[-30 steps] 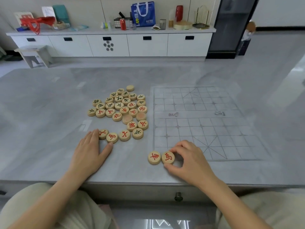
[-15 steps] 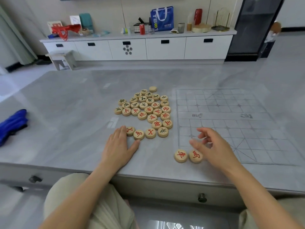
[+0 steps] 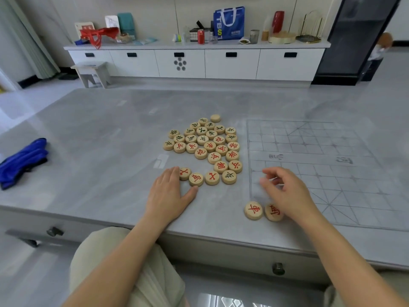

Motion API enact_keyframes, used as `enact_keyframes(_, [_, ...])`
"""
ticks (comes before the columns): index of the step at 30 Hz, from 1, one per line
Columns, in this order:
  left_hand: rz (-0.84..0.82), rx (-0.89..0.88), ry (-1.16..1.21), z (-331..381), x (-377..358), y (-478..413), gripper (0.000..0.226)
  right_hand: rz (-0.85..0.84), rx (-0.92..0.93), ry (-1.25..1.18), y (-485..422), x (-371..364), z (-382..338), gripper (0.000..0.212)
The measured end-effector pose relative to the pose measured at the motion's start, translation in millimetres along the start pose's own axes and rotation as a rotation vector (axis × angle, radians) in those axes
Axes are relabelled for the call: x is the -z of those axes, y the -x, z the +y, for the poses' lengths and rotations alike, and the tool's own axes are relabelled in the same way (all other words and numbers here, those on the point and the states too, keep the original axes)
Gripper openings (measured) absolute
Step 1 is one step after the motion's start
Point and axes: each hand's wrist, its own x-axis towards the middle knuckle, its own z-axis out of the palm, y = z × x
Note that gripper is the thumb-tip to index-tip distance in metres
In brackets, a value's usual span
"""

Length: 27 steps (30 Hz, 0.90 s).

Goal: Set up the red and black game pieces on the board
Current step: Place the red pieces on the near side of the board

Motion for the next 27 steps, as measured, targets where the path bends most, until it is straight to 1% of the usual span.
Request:
enact_keyframes(4, [0.004, -0.009, -0.013, -2, -2, -2, 0.076, 0.067, -0.059, -0.037, -5, 25, 22, 0.019])
enact_keyframes(10, [0.003, -0.019, -0.034, -1, -2, -2, 0.075, 0.055, -0.070, 0.003, 2, 27, 45, 0.017])
enact_keyframes(15, [-0.010, -0.006, -0.032, 0, 0, -1, 0.077, 0.042, -0.039, 0.015, -3, 21, 39, 0.016])
enact_keyframes(20, [-0.003, -0.008, -0.027, -1, 0, -1, 0.078, -0.006, -0.002, 0.000, -20, 8, 20, 0.008])
enact_keyframes(23, [-0.009, -0.010, -0.022, -1, 0, -2, 0.078, -0.050, 0.058, 0.065, -29, -4, 1, 0.012])
enact_keyframes(27, [0.000, -0.005, -0.018, 0, 0, -2, 0.079, -0.138, 0.132, 0.249, -42, -24, -24, 0.024])
